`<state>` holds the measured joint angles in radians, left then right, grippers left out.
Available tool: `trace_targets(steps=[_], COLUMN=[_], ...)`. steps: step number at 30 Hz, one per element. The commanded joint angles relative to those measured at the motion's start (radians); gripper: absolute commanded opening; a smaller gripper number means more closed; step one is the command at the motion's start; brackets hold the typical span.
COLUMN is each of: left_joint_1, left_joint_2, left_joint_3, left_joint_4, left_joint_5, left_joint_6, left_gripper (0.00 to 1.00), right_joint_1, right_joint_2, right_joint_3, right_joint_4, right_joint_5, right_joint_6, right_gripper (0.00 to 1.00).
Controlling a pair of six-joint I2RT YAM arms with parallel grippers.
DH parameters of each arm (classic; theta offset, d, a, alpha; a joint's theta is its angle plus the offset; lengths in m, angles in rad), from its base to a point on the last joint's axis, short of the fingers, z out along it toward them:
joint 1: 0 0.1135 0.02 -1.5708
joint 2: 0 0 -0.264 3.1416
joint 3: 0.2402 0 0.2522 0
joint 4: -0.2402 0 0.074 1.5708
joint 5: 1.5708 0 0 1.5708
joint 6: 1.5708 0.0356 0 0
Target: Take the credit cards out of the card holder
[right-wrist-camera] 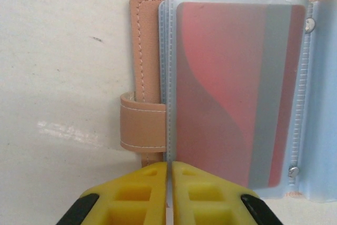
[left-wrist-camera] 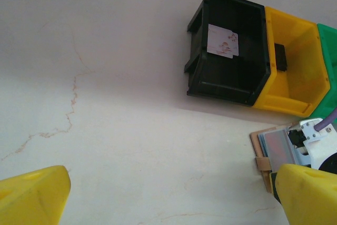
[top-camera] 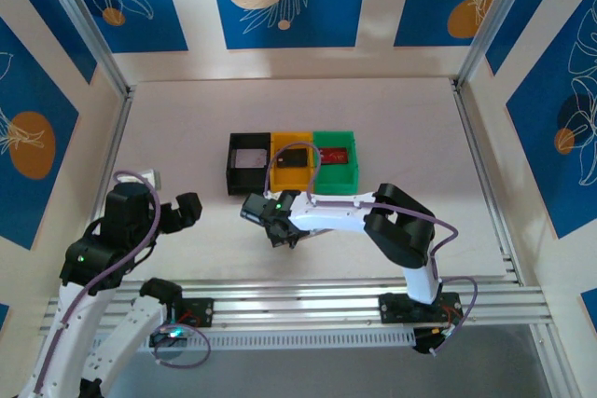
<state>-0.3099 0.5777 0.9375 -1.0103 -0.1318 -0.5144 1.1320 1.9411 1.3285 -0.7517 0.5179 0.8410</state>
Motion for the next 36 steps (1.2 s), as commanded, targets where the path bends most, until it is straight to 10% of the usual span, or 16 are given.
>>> trace_targets(steps=[1,30,36], left_joint_1=[-0.003,-0.004,-0.004], left_joint_2=[0.001,0.009,0.073], left_joint_3=[-0.004,-0.009,0.002], left_joint_4=[0.009,0.014,0.017], left_joint_5=[0.014,0.025,0.14], left_joint_6=[0.012,0.016,-0.027], left_gripper=[1.0,1.0,1.0], right_joint_1=[-0.006,-0.037,-0.052], right_joint_2=[-0.029,-0.128,-0.146], right_joint_3=[-0.013,-0.054,-0.072], right_joint_4=[-0.012,0.001,-0.001], right_joint_5=[0.017,-0.012,0.002], right_joint_6=[0.02,0.018,-0.011], right_gripper=[0.1,0.0,0.47])
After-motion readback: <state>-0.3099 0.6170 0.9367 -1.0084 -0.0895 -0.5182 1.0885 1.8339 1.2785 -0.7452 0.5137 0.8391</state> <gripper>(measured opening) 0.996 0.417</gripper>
